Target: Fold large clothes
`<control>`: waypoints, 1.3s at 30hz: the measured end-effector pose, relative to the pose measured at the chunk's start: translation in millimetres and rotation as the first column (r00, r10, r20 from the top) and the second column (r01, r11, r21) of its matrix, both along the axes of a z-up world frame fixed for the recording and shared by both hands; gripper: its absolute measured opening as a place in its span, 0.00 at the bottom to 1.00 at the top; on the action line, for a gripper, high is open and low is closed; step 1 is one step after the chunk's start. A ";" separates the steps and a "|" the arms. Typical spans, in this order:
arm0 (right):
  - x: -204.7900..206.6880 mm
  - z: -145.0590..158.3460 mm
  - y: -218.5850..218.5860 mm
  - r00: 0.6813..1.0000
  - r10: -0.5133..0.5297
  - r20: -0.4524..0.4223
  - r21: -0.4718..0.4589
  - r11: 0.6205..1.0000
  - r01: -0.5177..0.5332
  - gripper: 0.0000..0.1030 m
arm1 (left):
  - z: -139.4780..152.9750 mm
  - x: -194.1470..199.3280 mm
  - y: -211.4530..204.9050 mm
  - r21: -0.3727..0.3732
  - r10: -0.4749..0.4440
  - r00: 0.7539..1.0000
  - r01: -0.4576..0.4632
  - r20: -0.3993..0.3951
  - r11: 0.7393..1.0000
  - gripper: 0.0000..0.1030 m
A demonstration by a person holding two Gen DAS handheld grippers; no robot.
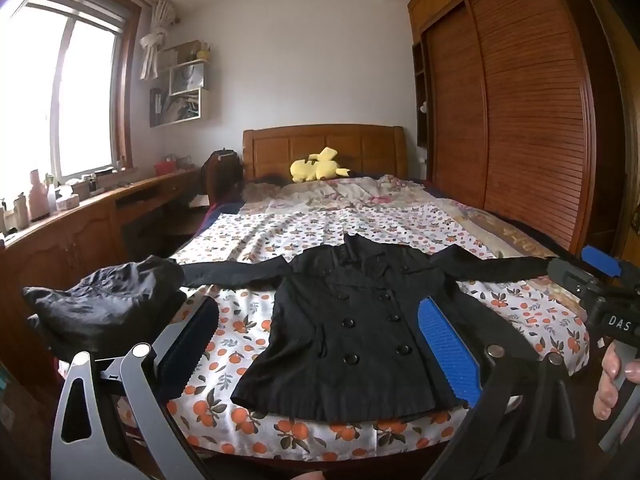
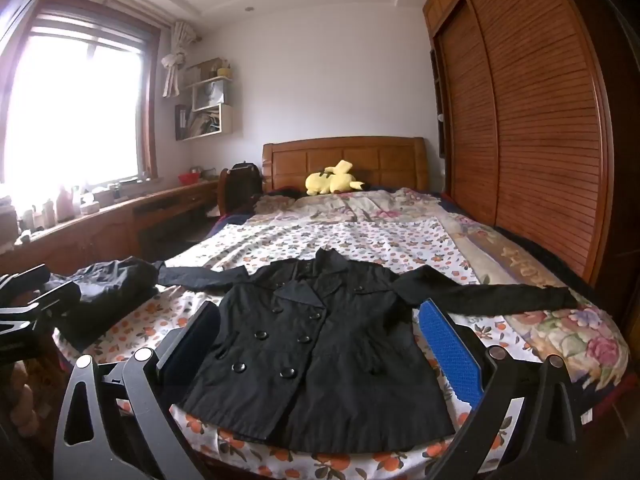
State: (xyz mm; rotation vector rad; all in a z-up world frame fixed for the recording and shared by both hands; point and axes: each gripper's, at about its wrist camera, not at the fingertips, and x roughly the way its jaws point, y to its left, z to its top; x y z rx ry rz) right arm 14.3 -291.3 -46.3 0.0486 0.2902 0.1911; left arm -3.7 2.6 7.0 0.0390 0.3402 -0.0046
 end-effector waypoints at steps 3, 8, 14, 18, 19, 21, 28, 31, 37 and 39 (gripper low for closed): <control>-0.3 0.2 -0.3 1.000 0.000 0.001 0.001 1.000 0.000 0.94 | -0.1 -4.5 -6.7 0.007 0.000 1.000 -0.001 0.009 1.000 0.98; -1.2 0.6 -0.4 1.000 -0.001 0.002 0.000 1.000 0.001 0.94 | 1.1 -5.2 -9.6 0.011 0.002 1.000 -0.002 0.011 1.000 0.98; -2.0 0.7 -0.7 1.000 -0.001 0.003 0.000 1.000 0.001 0.94 | 3.2 -5.8 -11.0 0.013 0.001 1.000 -0.001 0.014 1.000 0.98; -0.9 -0.6 -1.5 1.000 -0.001 0.002 0.000 1.000 0.001 0.94 | 3.2 -6.3 -11.0 0.013 0.002 1.000 -0.003 0.014 1.000 0.98; -0.7 -0.9 -1.6 1.000 -0.001 0.002 0.000 1.000 0.001 0.94 | 4.1 -6.5 -11.5 0.012 0.002 1.000 -0.003 0.013 1.000 0.98; -0.1 -1.5 -2.1 1.000 -0.001 0.001 0.001 1.000 0.001 0.94 | 5.0 -6.1 -12.1 0.012 0.003 1.000 -0.003 0.012 1.000 0.98; 0.2 -2.2 -2.6 1.000 0.000 0.002 0.001 1.000 0.000 0.94 | 4.8 -6.1 -11.9 0.011 0.003 1.000 -0.003 0.012 1.000 0.98; 0.2 -2.1 -2.6 1.000 -0.001 0.002 0.000 1.000 0.001 0.94 | 4.6 -6.2 -11.8 0.011 0.003 1.000 -0.003 0.012 1.000 0.98; 0.1 -1.9 -2.6 1.000 0.000 0.002 0.000 1.000 0.000 0.94 | 5.4 -6.0 -12.0 0.011 0.002 1.000 -0.002 0.012 1.000 0.98; -0.1 -1.8 -2.5 1.000 0.000 0.002 0.000 1.000 0.000 0.94 | 5.6 -5.1 -11.8 0.011 0.003 1.000 -0.003 0.013 1.000 0.98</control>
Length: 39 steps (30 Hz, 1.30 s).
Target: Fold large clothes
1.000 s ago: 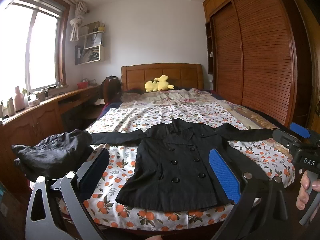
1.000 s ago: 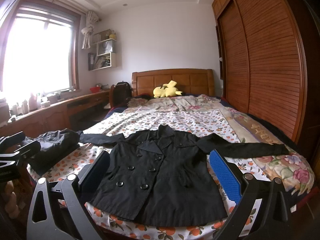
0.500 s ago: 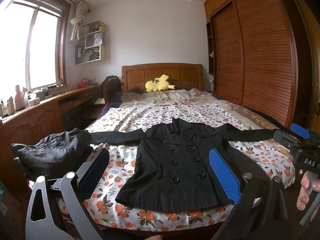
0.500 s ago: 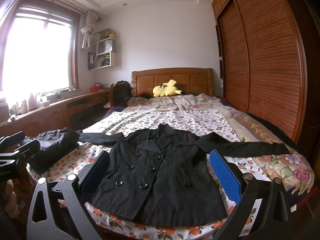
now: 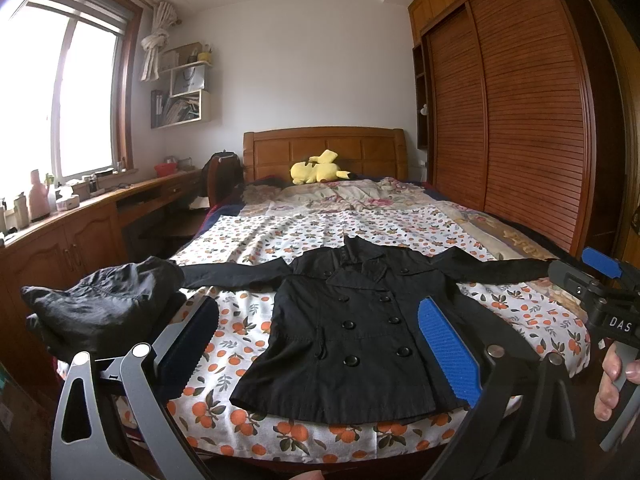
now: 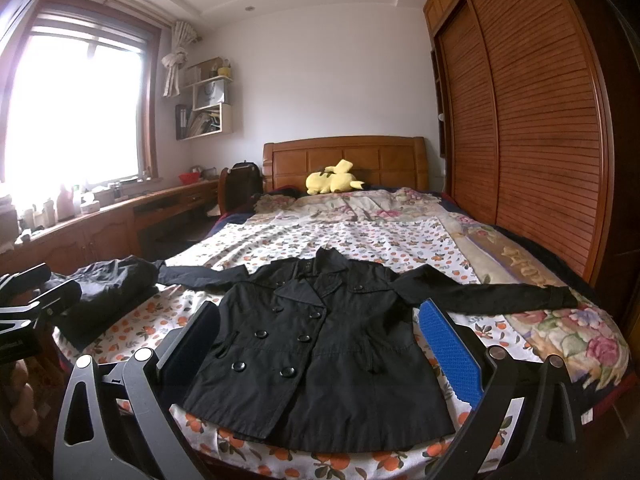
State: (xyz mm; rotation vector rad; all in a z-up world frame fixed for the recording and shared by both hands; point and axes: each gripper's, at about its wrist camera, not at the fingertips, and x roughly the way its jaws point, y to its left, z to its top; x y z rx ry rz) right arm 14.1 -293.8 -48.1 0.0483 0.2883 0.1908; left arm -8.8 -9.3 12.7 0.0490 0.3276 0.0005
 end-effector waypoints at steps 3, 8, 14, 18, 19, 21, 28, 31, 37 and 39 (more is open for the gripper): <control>-0.3 0.0 0.2 1.000 0.000 0.001 -0.001 1.000 0.000 0.94 | 0.4 0.6 -1.0 -0.001 -0.002 1.000 0.002 0.003 1.000 0.98; -0.5 0.0 0.5 1.000 0.000 0.001 -0.001 1.000 0.000 0.94 | -2.9 1.6 -0.4 -0.001 -0.001 1.000 0.001 0.006 1.000 0.98; -0.9 0.7 1.1 1.000 0.000 0.001 -0.001 1.000 0.000 0.94 | -3.0 1.3 -0.2 -0.002 -0.001 1.000 0.001 0.006 1.000 0.98; -1.2 1.1 1.5 1.000 0.000 0.001 0.000 1.000 0.000 0.94 | -2.9 1.4 -0.2 -0.003 -0.001 1.000 0.001 0.007 1.000 0.98; -1.2 1.2 1.5 1.000 0.000 0.001 0.000 1.000 0.000 0.94 | -3.1 1.1 -0.4 -0.002 -0.001 1.000 0.001 0.007 1.000 0.98; -1.3 1.4 1.3 1.000 0.000 0.001 -0.001 1.000 0.000 0.94 | -3.1 1.1 -0.2 -0.002 -0.001 1.000 0.001 0.007 1.000 0.98; -1.7 2.2 0.9 1.000 0.000 0.002 -0.001 1.000 0.000 0.94 | -2.9 0.2 -0.9 -0.002 -0.002 1.000 0.002 0.009 1.000 0.98; -1.3 2.2 0.7 1.000 0.000 0.001 0.000 1.000 0.000 0.94 | -2.5 0.9 -1.8 -0.001 -0.002 1.000 0.002 0.010 1.000 0.98; -1.3 2.0 0.8 1.000 0.000 0.002 -0.001 1.000 0.000 0.94 | -3.0 -0.1 -1.2 -0.002 -0.002 1.000 0.002 0.010 1.000 0.98; -1.0 1.8 0.8 1.000 0.000 0.001 -0.001 1.000 0.000 0.94 | -3.1 0.7 -1.5 -0.003 -0.003 1.000 0.003 0.009 1.000 0.98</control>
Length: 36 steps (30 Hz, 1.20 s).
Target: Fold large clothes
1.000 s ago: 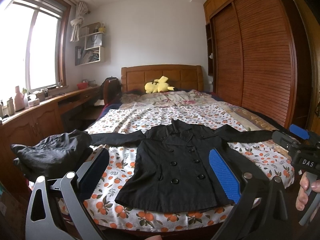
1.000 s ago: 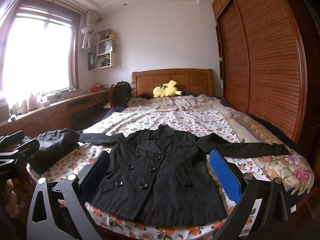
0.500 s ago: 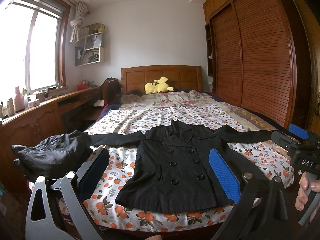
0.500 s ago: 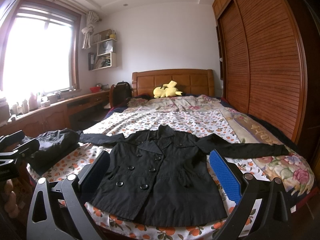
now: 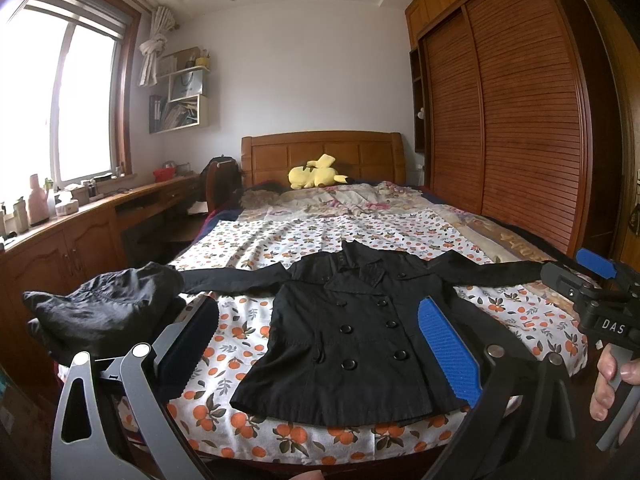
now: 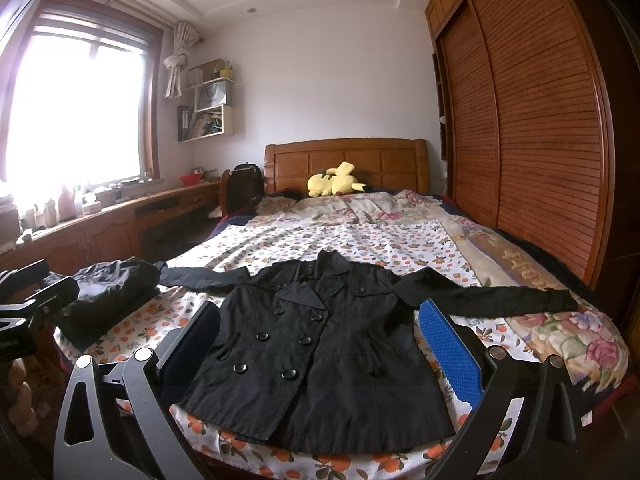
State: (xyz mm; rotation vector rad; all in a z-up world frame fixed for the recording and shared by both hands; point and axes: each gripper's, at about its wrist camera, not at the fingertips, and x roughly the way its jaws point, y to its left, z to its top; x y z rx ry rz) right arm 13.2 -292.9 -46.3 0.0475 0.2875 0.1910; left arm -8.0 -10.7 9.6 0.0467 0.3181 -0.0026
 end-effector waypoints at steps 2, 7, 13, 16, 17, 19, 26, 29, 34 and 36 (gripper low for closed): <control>0.2 -0.1 -0.4 1.000 0.000 0.000 0.000 1.000 0.000 0.94 | -0.4 -1.1 0.4 0.001 0.001 1.000 -0.001 0.001 1.000 0.98; 7.0 -3.5 -0.7 1.000 0.005 -0.014 -0.002 1.000 -0.005 0.94 | -2.1 3.1 1.5 0.001 0.007 1.000 -0.007 -0.016 1.000 0.98; 14.9 -14.9 5.4 0.999 0.016 -0.036 -0.003 1.000 -0.016 0.94 | -18.4 19.1 9.9 0.000 0.016 0.998 -0.016 -0.054 1.000 0.98; 24.5 -21.8 6.8 0.999 0.024 -0.048 -0.011 1.000 -0.024 0.94 | -28.2 29.2 14.7 0.003 0.020 0.997 -0.020 -0.074 1.000 0.98; 26.4 -23.4 7.6 0.998 0.026 -0.051 -0.014 1.000 -0.027 0.94 | -30.6 31.8 16.1 0.004 0.021 0.997 -0.021 -0.079 1.000 0.98; 31.9 -26.8 9.7 0.998 0.033 -0.056 -0.018 0.999 -0.034 0.94 | -37.4 37.7 19.9 0.005 0.021 0.996 -0.021 -0.090 1.000 0.98; 56.2 -39.6 19.0 0.996 0.051 -0.070 -0.039 0.998 -0.054 0.94 | -54.8 54.1 30.6 0.007 0.027 0.993 -0.026 -0.111 1.000 0.98; 64.7 -43.5 23.6 0.995 0.068 -0.070 -0.040 0.997 -0.071 0.94 | -63.4 63.7 36.9 0.012 0.036 0.992 -0.034 -0.124 0.999 0.98; 83.8 -49.7 36.7 0.992 0.111 -0.052 -0.057 0.992 -0.114 0.94 | -78.8 81.0 47.2 0.025 0.055 0.986 -0.052 -0.157 0.998 0.98; 93.7 -51.7 41.6 0.990 0.131 -0.049 -0.056 0.989 -0.134 0.94 | -85.3 90.6 51.4 0.020 0.060 0.982 -0.057 -0.178 0.998 0.98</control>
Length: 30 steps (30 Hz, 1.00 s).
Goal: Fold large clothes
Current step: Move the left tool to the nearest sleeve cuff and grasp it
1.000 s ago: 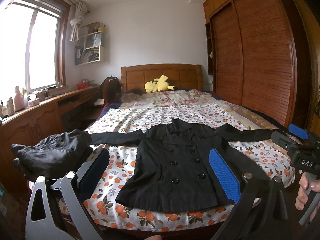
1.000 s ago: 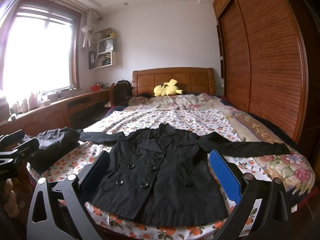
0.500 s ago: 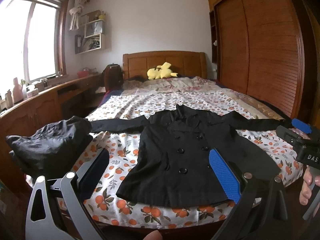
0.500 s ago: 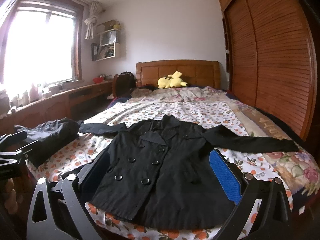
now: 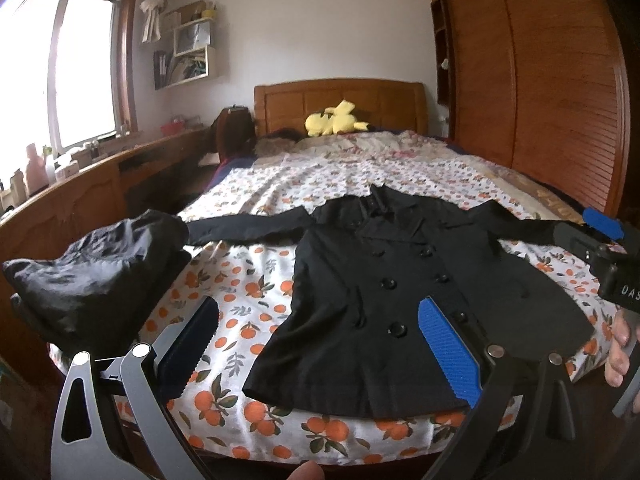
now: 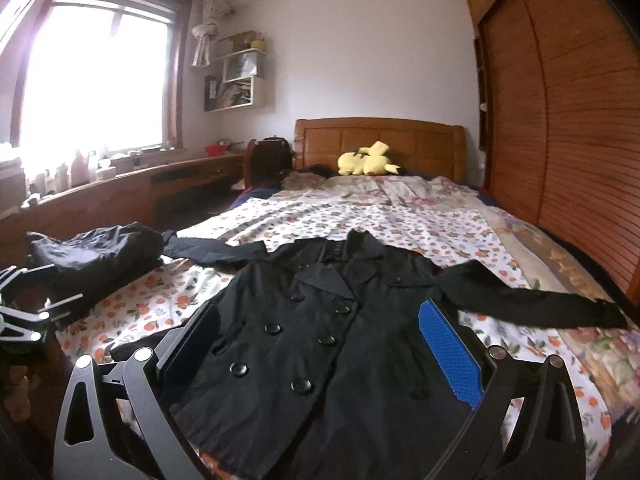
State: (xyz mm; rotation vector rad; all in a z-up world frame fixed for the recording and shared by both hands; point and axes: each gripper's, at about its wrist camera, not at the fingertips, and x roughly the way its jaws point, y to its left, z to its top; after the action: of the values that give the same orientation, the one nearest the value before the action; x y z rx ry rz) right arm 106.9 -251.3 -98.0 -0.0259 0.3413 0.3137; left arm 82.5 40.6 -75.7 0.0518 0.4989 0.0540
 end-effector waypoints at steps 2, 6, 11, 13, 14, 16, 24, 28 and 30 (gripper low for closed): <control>9.3 -1.6 5.1 1.000 0.020 0.000 -0.001 1.000 -0.020 0.94 | -3.9 5.6 3.3 -0.011 0.001 1.000 -0.002 -0.012 1.000 0.98; 29.5 -8.2 14.4 0.998 0.065 -0.017 -0.001 0.998 -0.065 0.94 | -12.5 24.6 11.7 -0.014 0.025 0.999 -0.026 -0.043 1.000 0.98; 66.0 -21.4 36.5 0.993 0.113 -0.039 -0.034 0.993 -0.114 0.94 | -20.7 52.6 28.2 -0.003 0.066 0.997 -0.067 -0.047 0.998 0.98; 81.1 -27.1 45.4 0.991 0.127 -0.053 -0.041 0.991 -0.129 0.94 | -24.8 64.2 36.8 -0.013 0.075 0.996 -0.075 -0.054 0.997 0.98; 87.8 -29.9 49.7 0.990 0.132 -0.059 -0.044 0.990 -0.134 0.94 | -26.8 70.2 41.6 -0.022 0.078 0.995 -0.079 -0.057 0.997 0.98; 101.1 -35.5 58.3 0.988 0.138 -0.068 -0.054 0.989 -0.141 0.94 | -32.2 86.5 54.7 -0.041 0.087 0.994 -0.090 -0.068 0.995 0.98; 164.7 -59.2 88.9 0.978 0.173 -0.117 -0.067 0.981 -0.182 0.94 | -60.3 163.7 95.8 -0.075 0.100 0.987 -0.110 -0.125 0.991 0.98; 190.1 -79.9 95.0 0.968 0.192 -0.160 -0.072 0.976 -0.205 0.94 | -81.9 206.0 111.3 -0.066 0.099 0.980 -0.112 -0.171 0.991 0.98; 198.3 -91.7 95.4 0.962 0.197 -0.188 -0.075 0.974 -0.214 0.94 | -92.9 225.8 118.7 -0.064 0.095 0.976 -0.110 -0.197 0.992 0.98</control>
State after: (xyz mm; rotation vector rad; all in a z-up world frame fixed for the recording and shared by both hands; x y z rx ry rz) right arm 305.2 -155.9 -189.6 -0.1273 0.5340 0.5077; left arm 308.3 159.3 -168.6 -0.0422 0.6980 0.1324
